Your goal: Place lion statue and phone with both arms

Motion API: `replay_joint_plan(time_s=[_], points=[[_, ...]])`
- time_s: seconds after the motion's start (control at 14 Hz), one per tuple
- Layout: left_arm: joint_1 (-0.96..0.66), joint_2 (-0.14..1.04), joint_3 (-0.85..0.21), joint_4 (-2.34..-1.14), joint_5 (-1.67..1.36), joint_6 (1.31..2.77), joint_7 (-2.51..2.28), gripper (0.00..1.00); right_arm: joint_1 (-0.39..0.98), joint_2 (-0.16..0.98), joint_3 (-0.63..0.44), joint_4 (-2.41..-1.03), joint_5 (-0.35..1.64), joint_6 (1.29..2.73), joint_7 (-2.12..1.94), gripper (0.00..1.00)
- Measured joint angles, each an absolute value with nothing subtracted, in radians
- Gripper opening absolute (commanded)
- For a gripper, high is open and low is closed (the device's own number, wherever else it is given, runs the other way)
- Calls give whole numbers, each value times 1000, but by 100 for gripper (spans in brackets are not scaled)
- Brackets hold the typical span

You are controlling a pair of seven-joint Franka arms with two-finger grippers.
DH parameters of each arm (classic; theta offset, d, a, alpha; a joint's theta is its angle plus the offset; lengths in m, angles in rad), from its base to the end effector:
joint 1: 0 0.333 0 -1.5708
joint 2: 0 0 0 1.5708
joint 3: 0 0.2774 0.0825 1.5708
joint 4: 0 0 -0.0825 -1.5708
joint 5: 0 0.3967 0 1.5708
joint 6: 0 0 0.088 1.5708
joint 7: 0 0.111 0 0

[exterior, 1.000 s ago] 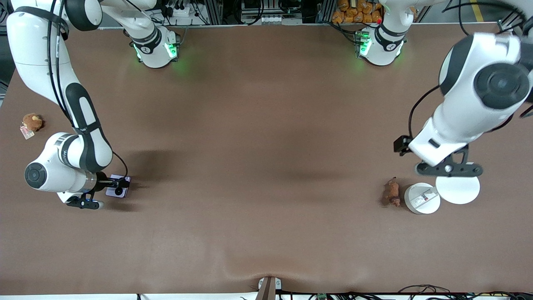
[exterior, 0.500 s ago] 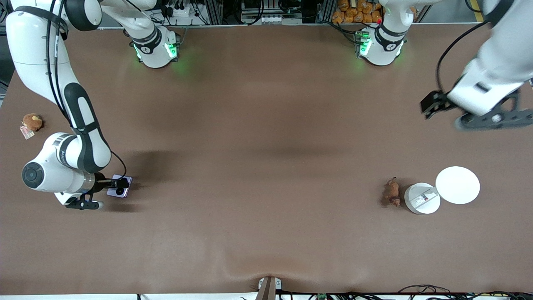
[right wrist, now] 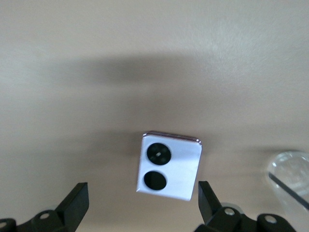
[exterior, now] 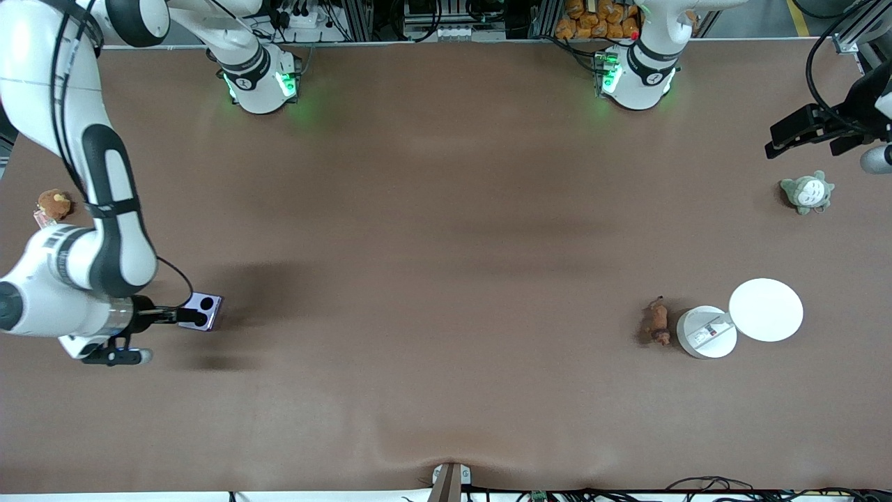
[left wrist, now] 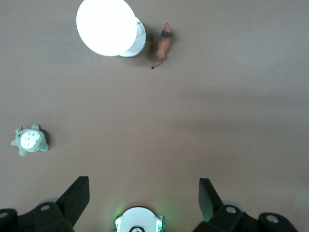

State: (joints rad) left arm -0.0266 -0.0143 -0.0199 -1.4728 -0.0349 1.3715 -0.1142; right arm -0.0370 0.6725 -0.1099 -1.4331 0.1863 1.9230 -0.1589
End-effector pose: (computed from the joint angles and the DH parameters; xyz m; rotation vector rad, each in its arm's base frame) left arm 0.5407 -0.0296 0.6198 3.1099 0.0969 -0.1393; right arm 0.6837 -0.0769 0.2447 -3.0069 0.0757 0.2418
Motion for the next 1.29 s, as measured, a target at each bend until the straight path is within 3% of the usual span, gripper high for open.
replay_joint_plan(time_s=[0.5,0.71,1.0,1.29], points=[[52,-86,-125,-1561,-47,1371,-143,100,-14,650,-111,-1075,185,1445,-81,100],[89,-94,-168,-1567,-47,1373,-143,100,-3,575,-113,-984,185,1339,17,100],[90,-88,-171,-1559,-39,1390,-142,100,45,383,-113,-1038,106,1283,113,100],[90,-80,-197,-1548,2,1410,-143,100,51,146,-113,-1328,54,1407,97,100]])
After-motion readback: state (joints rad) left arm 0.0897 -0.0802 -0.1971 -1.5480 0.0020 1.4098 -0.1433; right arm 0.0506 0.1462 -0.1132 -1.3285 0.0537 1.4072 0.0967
